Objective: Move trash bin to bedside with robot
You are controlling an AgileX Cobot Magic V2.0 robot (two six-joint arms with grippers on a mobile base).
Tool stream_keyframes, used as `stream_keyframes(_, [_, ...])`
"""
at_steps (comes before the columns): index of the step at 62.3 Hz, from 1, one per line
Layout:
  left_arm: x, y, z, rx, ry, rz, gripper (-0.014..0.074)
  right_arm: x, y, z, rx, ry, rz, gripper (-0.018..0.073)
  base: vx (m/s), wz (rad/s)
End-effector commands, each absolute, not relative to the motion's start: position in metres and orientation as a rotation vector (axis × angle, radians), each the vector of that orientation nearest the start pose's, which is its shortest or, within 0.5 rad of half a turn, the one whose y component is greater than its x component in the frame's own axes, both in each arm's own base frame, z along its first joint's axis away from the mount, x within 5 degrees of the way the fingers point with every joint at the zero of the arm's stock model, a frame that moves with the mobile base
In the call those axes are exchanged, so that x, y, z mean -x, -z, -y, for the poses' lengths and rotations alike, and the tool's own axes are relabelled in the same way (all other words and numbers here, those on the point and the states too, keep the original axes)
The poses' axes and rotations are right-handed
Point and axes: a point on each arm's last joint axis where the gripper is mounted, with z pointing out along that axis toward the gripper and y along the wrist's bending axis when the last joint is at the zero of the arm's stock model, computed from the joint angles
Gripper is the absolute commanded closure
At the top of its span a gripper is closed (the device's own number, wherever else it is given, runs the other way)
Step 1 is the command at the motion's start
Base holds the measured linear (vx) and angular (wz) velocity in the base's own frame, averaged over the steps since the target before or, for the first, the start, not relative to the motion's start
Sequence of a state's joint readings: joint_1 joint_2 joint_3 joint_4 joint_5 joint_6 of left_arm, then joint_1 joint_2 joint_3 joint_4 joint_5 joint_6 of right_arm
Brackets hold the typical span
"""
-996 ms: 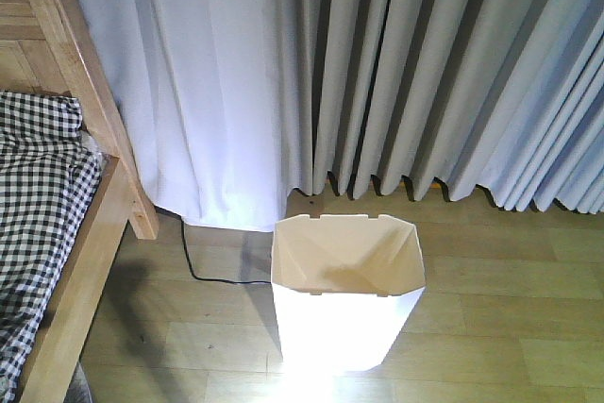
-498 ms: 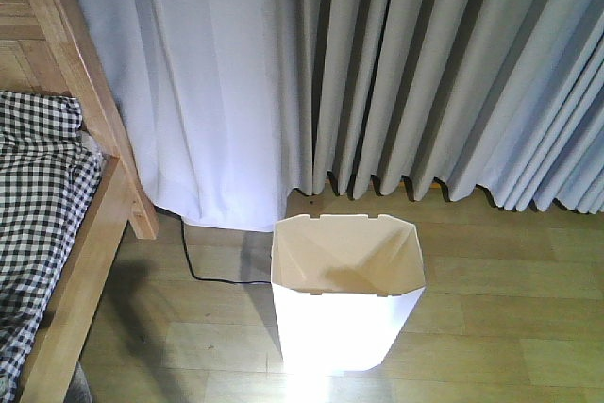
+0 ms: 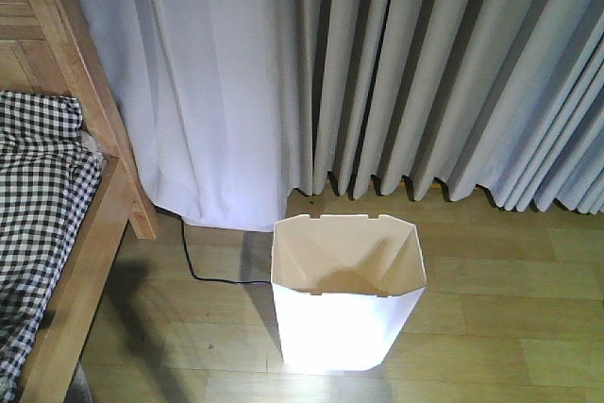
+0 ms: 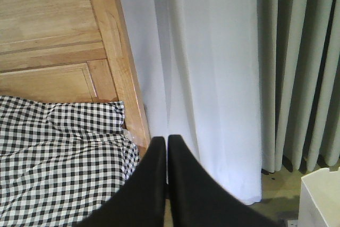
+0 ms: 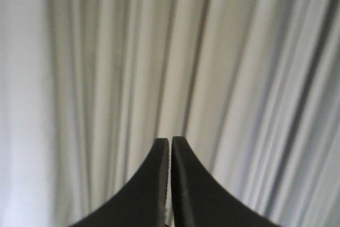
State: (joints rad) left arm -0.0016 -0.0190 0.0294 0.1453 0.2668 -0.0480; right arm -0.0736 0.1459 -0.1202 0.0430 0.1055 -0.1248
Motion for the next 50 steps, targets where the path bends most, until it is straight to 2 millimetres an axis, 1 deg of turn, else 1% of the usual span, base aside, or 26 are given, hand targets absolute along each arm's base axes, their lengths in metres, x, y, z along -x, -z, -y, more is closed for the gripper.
stream_keyframes(1, [-0.056, -0.178, -0.002, -0.062, -0.085, -1.704, 0.0602, -0.061, -0.243, 0.006, 0.006, 0.153, -1.501, 0.057, 0.0, 0.0])
stream_keyframes(9, [-0.056, -0.178, -0.002, -0.062, -0.085, -1.704, 0.0602, -0.058, -0.213, 0.003, 0.006, 0.099, -1.441, 0.057, 0.0, 0.0])
stream_keyframes(11, [-0.056, -0.178, -0.002, -0.062, -0.085, -1.704, 0.0602, -0.058, -0.207, 0.002, 0.015, 0.082, -1.436, 0.057, 0.0, 0.0])
stream_keyframes(13, [-0.056, -0.178, -0.002, -0.062, -0.085, -1.704, 0.0602, -0.057, -0.205, 0.001, 0.021, 0.06, -1.441, 0.057, 0.0, 0.0])
stream_keyframes(23, [-0.056, -0.178, -0.002, -0.062, -0.085, -1.704, 0.0602, -0.056, -0.204, -0.002, 0.082, 0.028, -1.445, 0.057, 0.0, 0.0])
stream_keyframes(50, [-0.056, -0.178, -0.002, -0.062, -0.085, -1.704, 0.0602, -0.056, -0.203, -0.002, 0.042, -0.01, -1.461, 0.057, 0.0, 0.0])
